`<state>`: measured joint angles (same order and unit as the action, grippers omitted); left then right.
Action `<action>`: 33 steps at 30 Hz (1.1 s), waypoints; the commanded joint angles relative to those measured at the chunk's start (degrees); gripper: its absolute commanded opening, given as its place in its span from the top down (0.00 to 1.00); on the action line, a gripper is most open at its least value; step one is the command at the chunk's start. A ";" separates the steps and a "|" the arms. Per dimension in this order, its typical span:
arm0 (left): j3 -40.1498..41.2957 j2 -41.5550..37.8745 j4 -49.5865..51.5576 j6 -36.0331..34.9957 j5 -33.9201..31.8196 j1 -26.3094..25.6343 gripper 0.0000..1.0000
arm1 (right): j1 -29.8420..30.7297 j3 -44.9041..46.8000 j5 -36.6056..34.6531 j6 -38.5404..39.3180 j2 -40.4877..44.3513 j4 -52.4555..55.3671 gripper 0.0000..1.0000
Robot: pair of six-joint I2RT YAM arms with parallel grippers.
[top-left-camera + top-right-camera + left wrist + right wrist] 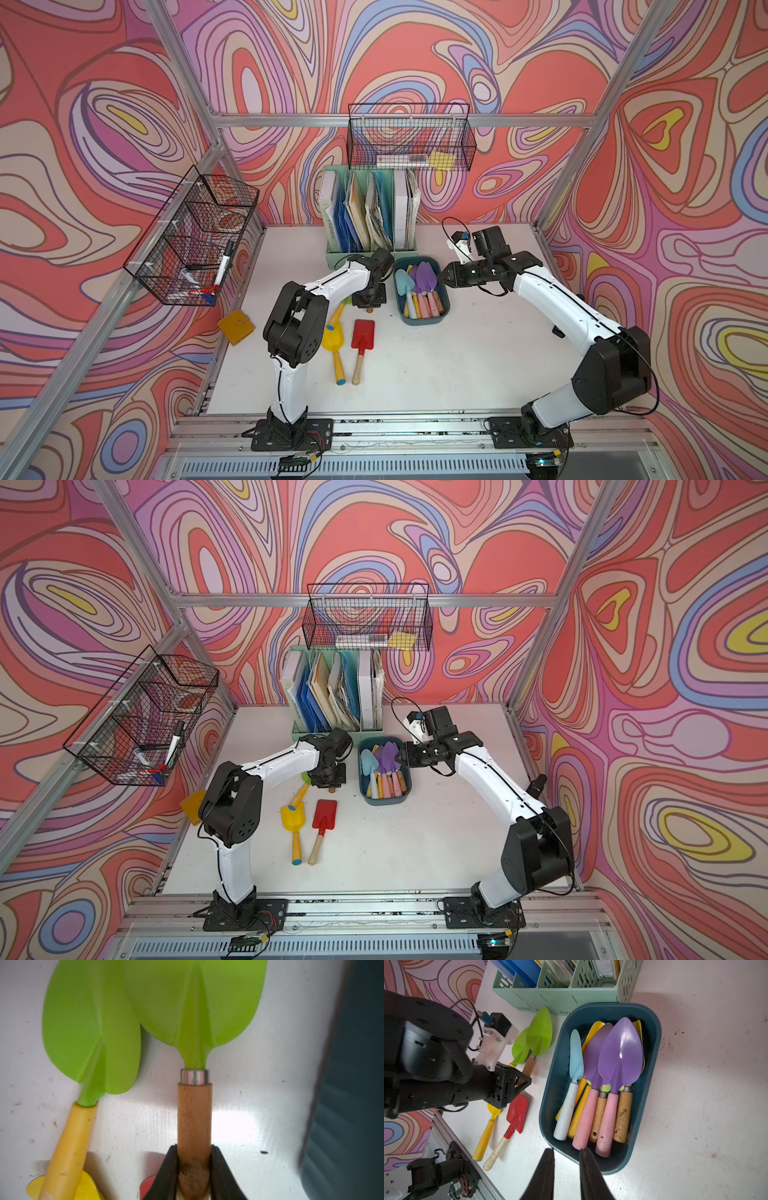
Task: Put the shovel into the storage box
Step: Pick up the shovel from the center of the board.
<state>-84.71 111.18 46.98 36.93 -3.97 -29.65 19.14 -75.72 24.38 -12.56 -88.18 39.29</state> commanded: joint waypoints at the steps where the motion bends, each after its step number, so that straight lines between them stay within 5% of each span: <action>1: -1.51 -5.56 1.89 -1.39 2.00 -0.28 0.88 | -0.37 1.10 1.77 -2.01 0.90 -2.45 0.77; 11: -0.46 -12.68 3.55 -2.99 6.58 -4.31 0.90 | 0.09 1.11 5.98 -7.75 -2.00 -8.20 0.72; 33: -3.60 -13.82 4.88 -2.75 10.47 -8.85 0.91 | 5.39 -7.75 3.92 -12.23 -12.98 -11.95 0.63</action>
<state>-86.85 99.42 50.87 34.48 6.11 -38.24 24.21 -81.76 28.88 -23.99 -100.33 28.82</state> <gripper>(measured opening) 0.259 0.369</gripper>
